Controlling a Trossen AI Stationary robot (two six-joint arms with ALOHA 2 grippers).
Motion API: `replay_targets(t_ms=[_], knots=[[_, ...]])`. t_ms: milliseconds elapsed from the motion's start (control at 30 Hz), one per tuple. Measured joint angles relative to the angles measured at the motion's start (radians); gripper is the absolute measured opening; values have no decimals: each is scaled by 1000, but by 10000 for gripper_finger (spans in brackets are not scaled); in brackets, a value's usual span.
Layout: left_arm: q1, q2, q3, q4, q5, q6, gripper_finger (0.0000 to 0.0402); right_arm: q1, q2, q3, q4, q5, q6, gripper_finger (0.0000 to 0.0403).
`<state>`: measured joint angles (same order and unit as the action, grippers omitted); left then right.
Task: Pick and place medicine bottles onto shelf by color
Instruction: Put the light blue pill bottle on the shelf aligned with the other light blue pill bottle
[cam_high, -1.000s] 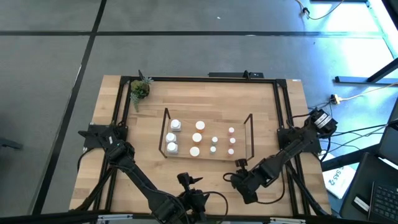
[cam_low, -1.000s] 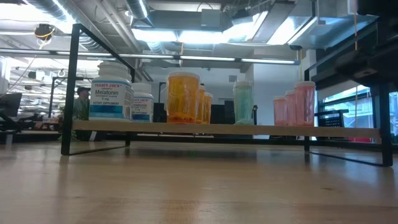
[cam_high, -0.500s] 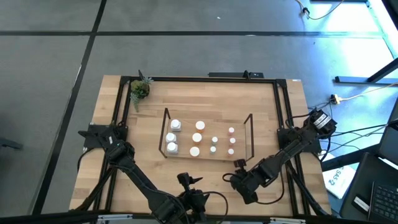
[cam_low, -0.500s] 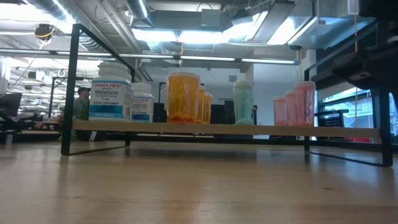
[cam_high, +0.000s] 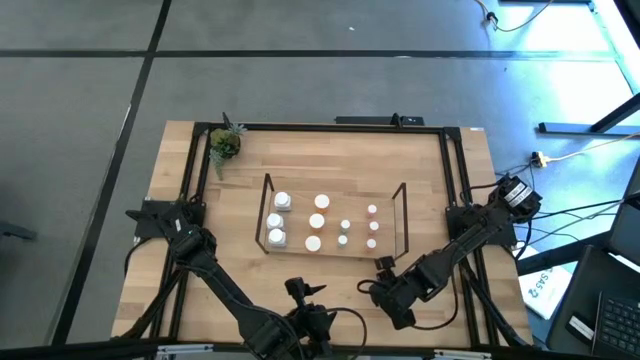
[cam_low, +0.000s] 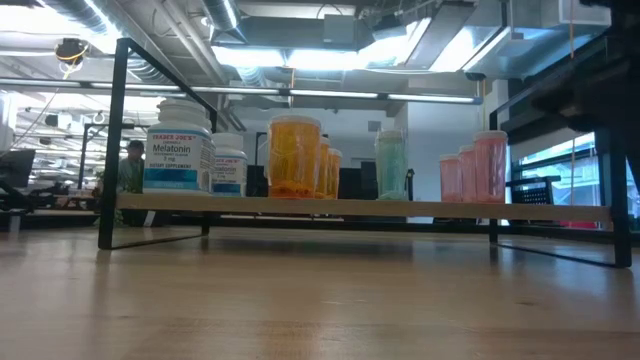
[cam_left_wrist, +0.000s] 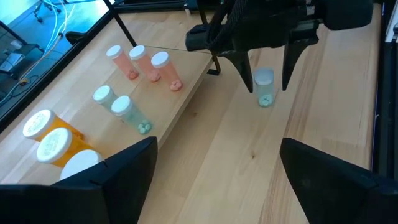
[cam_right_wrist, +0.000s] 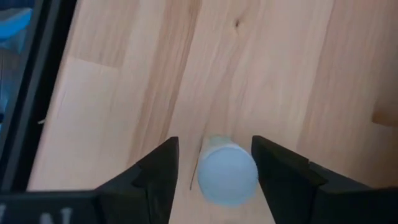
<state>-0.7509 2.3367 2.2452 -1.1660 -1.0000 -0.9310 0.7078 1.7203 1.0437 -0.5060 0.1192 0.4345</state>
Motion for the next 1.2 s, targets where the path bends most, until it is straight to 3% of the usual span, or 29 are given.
replay_targets(t_ms=[267, 800, 1000, 1200], knots=[[0, 0, 0, 0, 0, 0, 331, 4, -1, 115, -198, 14, 6, 204], [2, 0, 0, -5, -3, -1, 334, 101, -3, 332, -443, 370, 17, 204], [5, 0, 0, -4, -4, -2, 331, 78, -3, 332, -459, 368, 6, 204], [23, 11, -15, 10, 16, -5, 333, 67, -32, 332, -468, 273, 11, 204]])
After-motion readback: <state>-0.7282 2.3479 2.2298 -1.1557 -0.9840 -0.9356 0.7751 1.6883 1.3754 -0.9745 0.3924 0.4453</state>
